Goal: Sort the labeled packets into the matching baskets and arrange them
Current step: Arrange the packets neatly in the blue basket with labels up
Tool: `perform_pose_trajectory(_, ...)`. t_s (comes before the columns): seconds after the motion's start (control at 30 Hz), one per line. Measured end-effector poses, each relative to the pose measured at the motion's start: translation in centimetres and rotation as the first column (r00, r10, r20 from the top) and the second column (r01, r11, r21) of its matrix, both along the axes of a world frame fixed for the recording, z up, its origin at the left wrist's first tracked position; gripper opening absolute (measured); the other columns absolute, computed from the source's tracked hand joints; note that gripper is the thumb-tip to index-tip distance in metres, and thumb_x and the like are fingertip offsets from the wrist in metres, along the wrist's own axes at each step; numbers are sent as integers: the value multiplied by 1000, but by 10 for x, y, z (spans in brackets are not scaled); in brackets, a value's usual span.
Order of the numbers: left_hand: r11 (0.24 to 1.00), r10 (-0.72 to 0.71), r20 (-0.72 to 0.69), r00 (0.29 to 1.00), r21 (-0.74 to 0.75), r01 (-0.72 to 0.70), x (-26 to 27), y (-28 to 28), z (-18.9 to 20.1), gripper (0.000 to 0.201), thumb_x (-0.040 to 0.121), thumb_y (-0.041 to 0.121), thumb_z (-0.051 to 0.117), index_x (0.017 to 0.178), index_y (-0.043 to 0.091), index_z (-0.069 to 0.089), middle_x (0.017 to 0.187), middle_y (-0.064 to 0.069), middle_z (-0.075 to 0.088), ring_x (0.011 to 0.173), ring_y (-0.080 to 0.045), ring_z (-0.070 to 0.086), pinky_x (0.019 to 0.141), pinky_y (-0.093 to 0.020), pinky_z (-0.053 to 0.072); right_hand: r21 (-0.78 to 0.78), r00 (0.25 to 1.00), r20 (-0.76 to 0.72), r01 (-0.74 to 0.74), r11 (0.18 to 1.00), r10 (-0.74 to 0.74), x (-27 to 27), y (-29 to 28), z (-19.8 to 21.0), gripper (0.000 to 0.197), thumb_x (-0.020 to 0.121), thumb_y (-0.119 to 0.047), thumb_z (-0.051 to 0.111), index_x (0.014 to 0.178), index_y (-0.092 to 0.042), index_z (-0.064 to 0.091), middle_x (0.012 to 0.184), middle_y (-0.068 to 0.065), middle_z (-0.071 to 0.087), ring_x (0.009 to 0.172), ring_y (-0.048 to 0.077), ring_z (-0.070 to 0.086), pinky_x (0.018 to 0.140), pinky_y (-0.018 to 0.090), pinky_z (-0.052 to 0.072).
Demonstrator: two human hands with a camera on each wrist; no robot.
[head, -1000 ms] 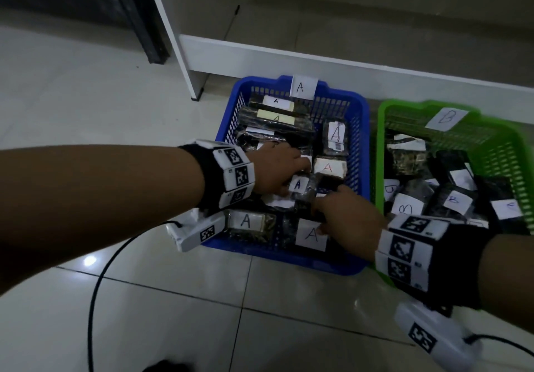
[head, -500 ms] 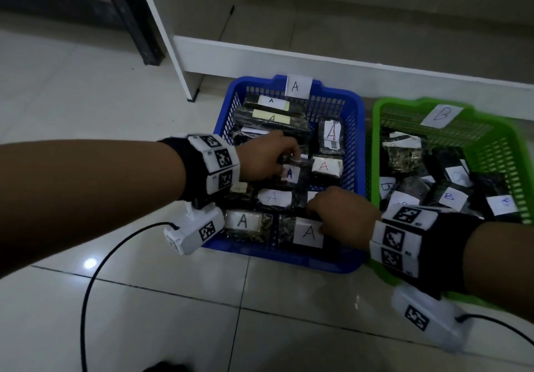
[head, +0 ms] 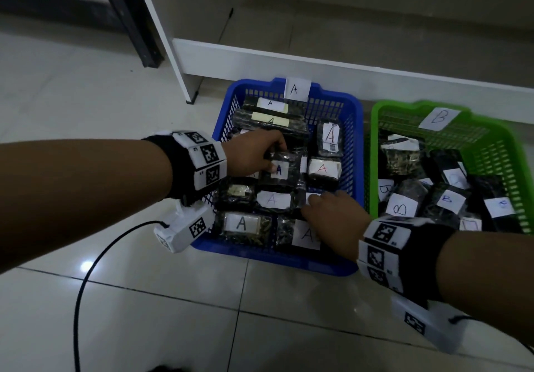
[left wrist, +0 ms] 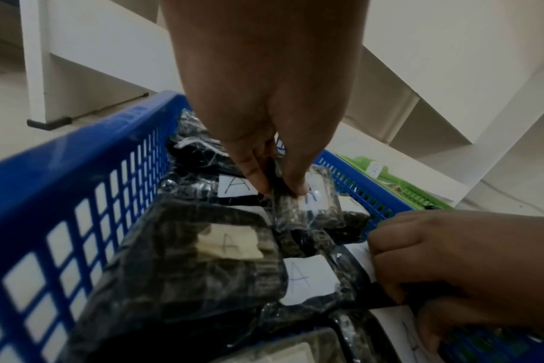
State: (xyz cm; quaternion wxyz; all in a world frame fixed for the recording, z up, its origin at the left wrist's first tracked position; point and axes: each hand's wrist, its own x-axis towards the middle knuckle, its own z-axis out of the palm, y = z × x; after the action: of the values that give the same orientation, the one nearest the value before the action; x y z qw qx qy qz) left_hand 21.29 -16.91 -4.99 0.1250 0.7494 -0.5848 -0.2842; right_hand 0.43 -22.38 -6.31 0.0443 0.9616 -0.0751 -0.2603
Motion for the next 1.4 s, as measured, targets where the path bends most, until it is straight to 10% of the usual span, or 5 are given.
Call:
perform_pose_trajectory(0.3,998,58,-221,974,-1,-59,-6,-8,-6,41,79,20,74,113,14,52,108,-3,57,93,-13,53,74,-17,45,565,621,426,386,729,-658,20,-34,24,24,86,-38,57,96,-19,46,89,-6,44,75,13,45,64,30,40)
perform_pose_trajectory(0.5,996,65,-342,937,-34,-82,-6,-25,5,37,84,16,68,115,10,49,101,-2,57,89,-13,55,82,-29,48,649,692,326,331,684,-644,32,-54,23,29,87,-20,64,114,-16,57,101,2,64,79,10,53,60,21,39)
perform_pose_trajectory(0.7,999,-49,466,884,27,41,49,-33,9,47,90,42,55,132,24,48,133,-4,47,124,-23,44,105,-47,31,687,712,225,367,627,-665,31,-63,27,18,82,-11,63,100,-11,62,90,0,62,82,18,58,68,27,47)
perform_pose_trajectory(1.17,982,-69,364,929,-140,127,59,-18,12,14,89,23,55,96,13,52,105,-6,53,93,-21,52,86,-36,43,667,675,205,433,606,-708,38,-96,36,22,80,-13,71,99,-18,61,90,1,61,82,18,60,59,16,41)
perform_pose_trajectory(1.4,959,-145,172,974,-217,181,40,6,21,27,75,26,69,86,17,47,98,1,48,85,-15,47,64,-14,37,762,347,373,414,497,-861,47,-110,51,9,81,-6,58,84,-10,65,81,4,62,81,21,60,75,34,50)
